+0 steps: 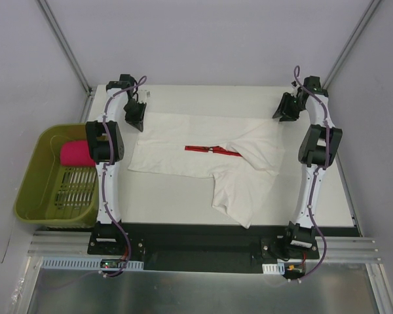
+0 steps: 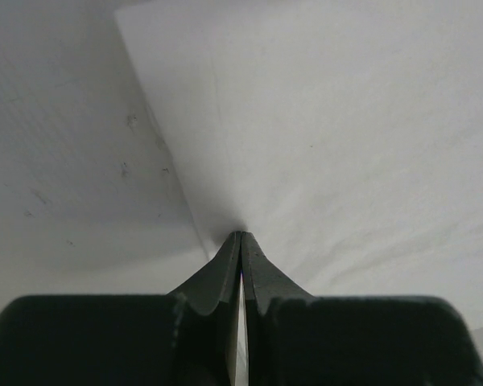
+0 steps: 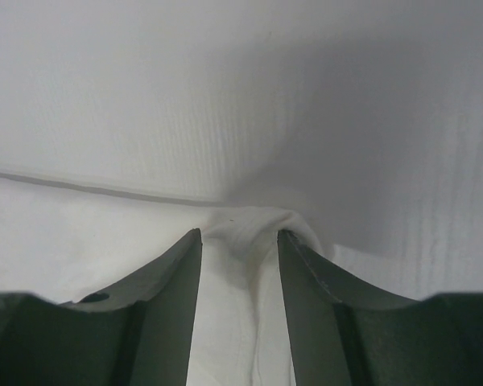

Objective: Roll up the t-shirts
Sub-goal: Fold the T-shirt at the center of the board.

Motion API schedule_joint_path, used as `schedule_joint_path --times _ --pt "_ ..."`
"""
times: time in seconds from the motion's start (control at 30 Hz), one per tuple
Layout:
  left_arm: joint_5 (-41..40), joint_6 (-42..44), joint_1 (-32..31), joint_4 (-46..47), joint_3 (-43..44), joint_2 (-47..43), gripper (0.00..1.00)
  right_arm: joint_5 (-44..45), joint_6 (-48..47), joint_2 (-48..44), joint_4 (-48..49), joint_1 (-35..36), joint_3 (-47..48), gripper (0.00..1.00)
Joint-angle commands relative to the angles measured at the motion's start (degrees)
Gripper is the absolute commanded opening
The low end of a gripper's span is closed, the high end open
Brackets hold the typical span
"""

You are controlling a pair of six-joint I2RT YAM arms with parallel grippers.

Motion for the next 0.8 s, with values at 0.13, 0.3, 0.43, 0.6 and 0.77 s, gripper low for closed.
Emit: schedule_joint_path --times 0.13,0.3,0.43,0.6,0.77 --pt "-3.99 -2.72 0.12 0.09 1.29 0.49 0.0 -0.29 0.4 0.38 2.06 -1.51 5.54 0.48" --pt "-1.89 -2.63 0.03 0.0 1.29 -4.85 0.0 0.14 -2.15 -6.99 -0.22 -2.65 1.6 0.57" --pt "2.85 -1.75 -2.51 -0.53 0.59 -10.48 0.14 5.5 -5.75 -16.22 -1.98 -4.67 -5.16 0.66" --pt "12.51 -1.13 -5.76 -0.79 -2.21 -18.91 0.39 4.9 -16.01 -31.48 -0.67 -4.94 -21.58 0.68" --pt "20.78 -6.13 -8.93 -0.62 -2.75 -21.13 0.59 -1.52 -36.91 -42.24 -4.53 0.75 -38.81 0.68"
